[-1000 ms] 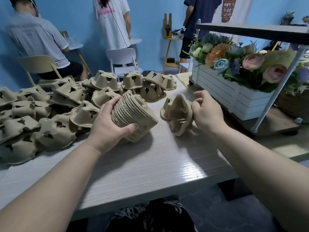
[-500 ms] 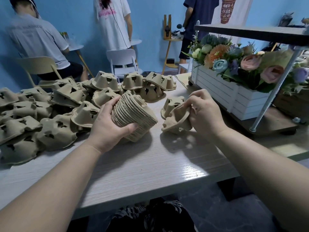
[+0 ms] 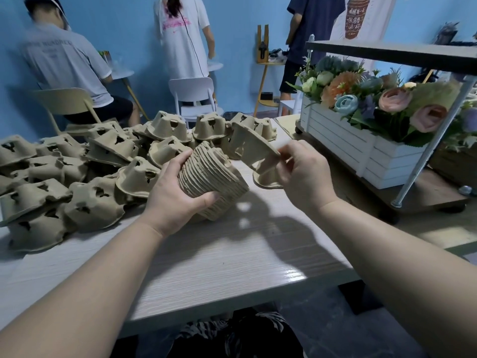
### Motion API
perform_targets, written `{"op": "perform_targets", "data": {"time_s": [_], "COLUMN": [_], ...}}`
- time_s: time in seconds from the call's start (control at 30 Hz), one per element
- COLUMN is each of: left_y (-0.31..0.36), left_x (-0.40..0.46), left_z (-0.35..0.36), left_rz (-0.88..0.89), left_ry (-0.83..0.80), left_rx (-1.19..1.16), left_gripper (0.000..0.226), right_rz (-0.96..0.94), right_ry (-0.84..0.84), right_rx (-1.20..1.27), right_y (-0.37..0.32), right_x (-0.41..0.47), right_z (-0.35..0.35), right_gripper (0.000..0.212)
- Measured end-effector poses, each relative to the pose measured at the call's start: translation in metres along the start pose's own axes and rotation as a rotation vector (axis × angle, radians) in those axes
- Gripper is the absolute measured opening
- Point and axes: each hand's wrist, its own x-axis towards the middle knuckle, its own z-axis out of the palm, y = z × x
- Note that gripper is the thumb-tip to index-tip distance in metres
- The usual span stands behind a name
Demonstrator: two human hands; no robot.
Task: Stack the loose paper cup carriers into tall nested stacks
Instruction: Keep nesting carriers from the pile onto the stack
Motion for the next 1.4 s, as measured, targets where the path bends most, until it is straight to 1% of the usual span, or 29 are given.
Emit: {"op": "perform_targets", "data": {"time_s": [0.13, 0.23, 0.4, 0.5, 0.57, 0.63, 0.67, 0.7, 0.73, 0.83, 1.0, 1.1, 1.27, 1.33, 1.4], "left_y": [-0.001, -0.001, -0.001, 0.000, 0.000, -0.001, -0.001, -0.001, -0.001, 0.000, 0.000, 0.000, 0.001, 0.001, 0.001], "left_x": [0.001, 0.000, 0.000, -0.001, -0.001, -0.001, -0.001, -0.001, -0.001, -0.001, -0.001, -0.001, -0.001, 0.000, -0.001], "left_z": [0.001, 0.000, 0.000, 0.000, 0.000, 0.000, 0.000, 0.000, 0.000, 0.000, 0.000, 0.000, 0.001, 0.001, 0.001], "left_rz": [-0.002, -0.002, -0.001, -0.005, -0.003, -0.001, -0.001, -0.001, 0.000, -0.006, -0.007, -0.008, -0.003, -0.003, -0.004], "left_ry": [0.000, 0.003, 0.004, 0.004, 0.005, 0.008, 0.007, 0.005, 0.004, 0.004, 0.007, 0.006, 0.001, 0.000, 0.004], "left_rx": [-0.003, -0.007, -0.014, -0.011, -0.016, -0.024, -0.026, -0.028, -0.028, -0.023, -0.027, -0.029, -0.027, -0.024, -0.027], "left_gripper": [0.109, 0.109, 0.109, 0.110, 0.110, 0.109, 0.109, 0.109, 0.109, 0.110, 0.109, 0.108, 0.110, 0.110, 0.110], "right_rz": [-0.139, -0.233, -0.312, -0.328, -0.291, -0.173, -0.098, -0.026, 0.035, 0.128, 0.160, 0.143, 0.052, 0.032, 0.017], "right_ry": [0.011, -0.021, -0.142, -0.239, -0.239, -0.215, -0.213, -0.226, -0.255, -0.366, -0.480, -0.573, -0.619, -0.650, -0.698], "right_rx": [0.069, 0.094, 0.119, 0.105, 0.093, 0.031, -0.031, -0.098, -0.157, -0.220, -0.179, -0.233, -0.358, -0.384, -0.386], "right_y": [-0.009, -0.012, -0.017, -0.020, -0.016, -0.006, 0.001, 0.010, 0.018, 0.033, 0.040, 0.043, 0.039, 0.037, 0.038], "right_x": [-0.004, -0.006, -0.011, -0.015, -0.015, -0.008, -0.003, 0.002, 0.006, 0.016, 0.030, 0.032, 0.035, 0.035, 0.035], "right_z": [0.009, 0.013, 0.016, 0.017, 0.016, 0.015, 0.015, 0.016, 0.017, 0.019, 0.028, 0.031, 0.026, 0.024, 0.022], "right_gripper": [0.012, 0.014, 0.025, 0.036, 0.040, 0.045, 0.044, 0.042, 0.045, 0.062, 0.072, 0.074, 0.073, 0.067, 0.057]}}
